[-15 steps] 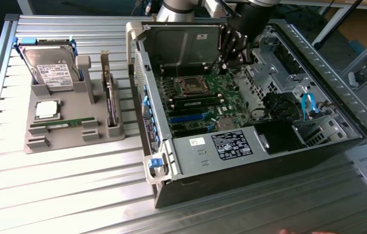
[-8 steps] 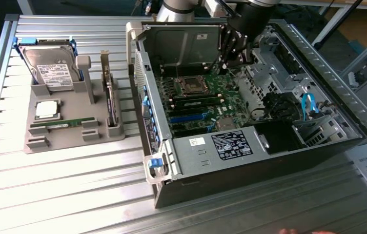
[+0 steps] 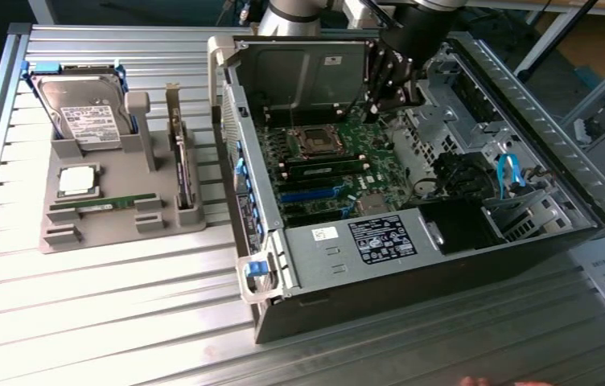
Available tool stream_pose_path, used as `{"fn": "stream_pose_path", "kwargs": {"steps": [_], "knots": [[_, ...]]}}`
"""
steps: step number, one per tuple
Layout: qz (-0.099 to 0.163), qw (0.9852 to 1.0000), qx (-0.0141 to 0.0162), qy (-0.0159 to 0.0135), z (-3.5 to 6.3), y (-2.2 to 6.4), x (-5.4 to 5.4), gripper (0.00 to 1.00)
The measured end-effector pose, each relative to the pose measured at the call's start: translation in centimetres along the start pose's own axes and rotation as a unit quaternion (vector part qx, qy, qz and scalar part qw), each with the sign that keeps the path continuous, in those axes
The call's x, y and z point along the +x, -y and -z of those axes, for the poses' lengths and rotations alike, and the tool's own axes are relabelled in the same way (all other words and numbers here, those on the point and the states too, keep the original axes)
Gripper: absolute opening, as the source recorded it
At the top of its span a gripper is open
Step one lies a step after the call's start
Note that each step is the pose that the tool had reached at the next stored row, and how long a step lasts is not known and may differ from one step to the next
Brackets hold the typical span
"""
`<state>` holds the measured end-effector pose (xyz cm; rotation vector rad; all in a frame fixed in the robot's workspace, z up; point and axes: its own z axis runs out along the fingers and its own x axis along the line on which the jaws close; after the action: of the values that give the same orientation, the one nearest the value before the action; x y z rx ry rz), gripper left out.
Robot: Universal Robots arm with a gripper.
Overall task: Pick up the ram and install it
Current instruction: 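Press down the ram until it locks into place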
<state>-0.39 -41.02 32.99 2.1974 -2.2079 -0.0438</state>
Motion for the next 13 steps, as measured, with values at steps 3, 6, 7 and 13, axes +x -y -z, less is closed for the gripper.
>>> {"fn": "stream_pose_path", "kwargs": {"steps": [3,6,7,13], "knots": [[0.000,1.0000,0.0000,-0.0001,0.02,0.44,0.0,0.10],[0.000,1.0000,0.0000,0.0000,0.04,0.97,0.0,0.10],[0.000,1.0000,0.0000,0.0000,0.05,1.15,0.0,0.10],[0.000,1.0000,0.0000,0.0000,0.01,1.38,0.0,0.10]]}}
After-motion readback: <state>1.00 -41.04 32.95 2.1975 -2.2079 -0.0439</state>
